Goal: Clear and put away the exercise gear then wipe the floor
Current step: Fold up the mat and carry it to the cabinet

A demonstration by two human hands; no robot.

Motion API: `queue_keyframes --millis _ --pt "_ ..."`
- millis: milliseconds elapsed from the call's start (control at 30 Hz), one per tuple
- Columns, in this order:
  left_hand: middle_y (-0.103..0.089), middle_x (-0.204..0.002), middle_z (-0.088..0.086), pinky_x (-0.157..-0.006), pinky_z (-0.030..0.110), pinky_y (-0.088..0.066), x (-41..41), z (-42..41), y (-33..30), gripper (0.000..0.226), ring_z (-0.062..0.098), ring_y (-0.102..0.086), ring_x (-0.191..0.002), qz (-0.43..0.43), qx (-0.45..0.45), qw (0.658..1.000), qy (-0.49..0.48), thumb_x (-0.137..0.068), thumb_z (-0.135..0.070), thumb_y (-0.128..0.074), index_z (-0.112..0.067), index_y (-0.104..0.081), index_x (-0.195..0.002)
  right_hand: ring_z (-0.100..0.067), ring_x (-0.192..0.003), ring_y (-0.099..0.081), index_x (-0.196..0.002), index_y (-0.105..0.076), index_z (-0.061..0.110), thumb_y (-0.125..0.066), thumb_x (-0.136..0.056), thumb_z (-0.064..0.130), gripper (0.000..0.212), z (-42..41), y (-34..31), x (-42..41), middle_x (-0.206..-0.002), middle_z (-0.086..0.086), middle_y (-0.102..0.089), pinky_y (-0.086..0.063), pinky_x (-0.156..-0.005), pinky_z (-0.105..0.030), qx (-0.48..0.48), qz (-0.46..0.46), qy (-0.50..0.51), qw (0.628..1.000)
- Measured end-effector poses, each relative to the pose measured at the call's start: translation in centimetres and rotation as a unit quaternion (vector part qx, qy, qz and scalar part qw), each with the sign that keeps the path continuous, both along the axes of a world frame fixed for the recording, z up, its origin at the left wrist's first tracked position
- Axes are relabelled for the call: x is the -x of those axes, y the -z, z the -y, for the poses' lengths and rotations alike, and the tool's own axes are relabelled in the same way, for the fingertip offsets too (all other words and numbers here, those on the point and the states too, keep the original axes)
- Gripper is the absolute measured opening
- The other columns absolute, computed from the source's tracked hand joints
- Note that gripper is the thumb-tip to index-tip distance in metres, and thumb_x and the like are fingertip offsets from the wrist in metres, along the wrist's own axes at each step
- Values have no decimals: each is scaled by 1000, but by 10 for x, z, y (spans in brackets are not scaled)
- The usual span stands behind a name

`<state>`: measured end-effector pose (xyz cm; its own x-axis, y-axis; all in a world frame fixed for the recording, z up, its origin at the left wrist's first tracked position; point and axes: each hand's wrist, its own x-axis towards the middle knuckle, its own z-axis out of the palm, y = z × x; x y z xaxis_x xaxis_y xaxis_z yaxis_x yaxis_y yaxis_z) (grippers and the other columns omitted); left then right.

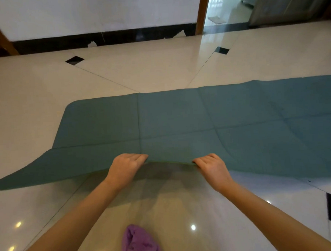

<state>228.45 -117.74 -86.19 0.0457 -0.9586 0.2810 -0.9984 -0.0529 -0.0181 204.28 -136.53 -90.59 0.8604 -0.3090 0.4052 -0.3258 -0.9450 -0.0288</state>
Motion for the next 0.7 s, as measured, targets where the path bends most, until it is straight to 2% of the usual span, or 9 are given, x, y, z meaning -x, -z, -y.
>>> queue_keyframes --millis 67,133,200,267,367,433,533,633,700 --pt "-72 -77 0 -55 22 -47 -10 14 -18 29 18 -69 -66 28 15 999 6 -73 -22 -44 -16 -68 -87 -20 -55 -60 -75 -66 15 -67 -76 15 1 14 -20 -9 -61 1 -63 -29 -62 -29 14 3 21 1000" --pt "-72 -81 0 -67 30 -42 -19 28 -35 25 19 -69 -77 66 55 996 13 -80 -22 -46 -16 -70 -84 -22 -54 -57 -71 -65 15 -62 -79 18 9 25 -42 -22 -58 1 -60 -28 -60 -30 37 22 42 998" --pt "-73 -94 -1 -79 32 -36 -27 42 -48 23 22 -68 -93 100 113 989 1 -86 -22 -50 -16 -71 -87 -24 -54 -56 -69 -64 15 -69 -73 14 7 37 -66 -37 -57 0 -59 -28 -59 -32 58 31 62 996" --pt "-67 -118 3 -92 35 -35 -29 50 -59 25 23 -61 -113 118 161 980 -26 -90 -15 -51 -16 -69 -107 -25 -55 -55 -67 -63 15 -75 -68 12 12 52 -86 -50 -57 -1 -58 -27 -59 -33 78 23 79 994" --pt "-39 -147 10 -109 38 -25 -29 56 -63 55 23 -35 -137 156 182 970 -50 -90 10 -28 -11 -40 -140 -25 -57 -54 -65 -62 14 -83 -60 8 22 73 -112 -71 -58 -1 -58 -25 -60 -33 104 -4 101 989" --pt "-11 -157 12 -116 39 -8 -33 62 -52 73 25 -9 -145 195 135 971 -42 -82 16 -32 -10 -15 -149 -25 -57 -54 -64 -62 14 -85 -56 8 25 87 -125 -83 -59 -1 -58 -25 -60 -33 120 -17 119 985" --pt "13 -157 12 -116 42 4 -47 82 -42 106 26 10 -145 170 0 981 -97 -71 -20 -75 -11 -4 -149 -25 -59 -54 -66 -62 14 -86 -53 10 27 105 -136 -100 -62 -1 -59 -24 -60 -33 125 -34 132 983" --pt "21 -155 12 -112 50 7 -61 113 -44 107 27 17 -143 136 -55 978 -149 -70 -41 -74 -16 -7 -150 -24 -61 -54 -67 -63 14 -87 -51 10 29 122 -137 -118 -64 -1 -60 -24 -61 -33 131 -34 134 982" --pt "39 -146 12 -108 55 17 -72 136 -45 105 29 36 -135 143 -88 969 -184 -81 -50 -60 -17 15 -147 -24 -63 -56 -68 -63 13 -87 -53 10 28 135 -134 -132 -66 -1 -61 -25 -62 -32 136 -14 138 981"
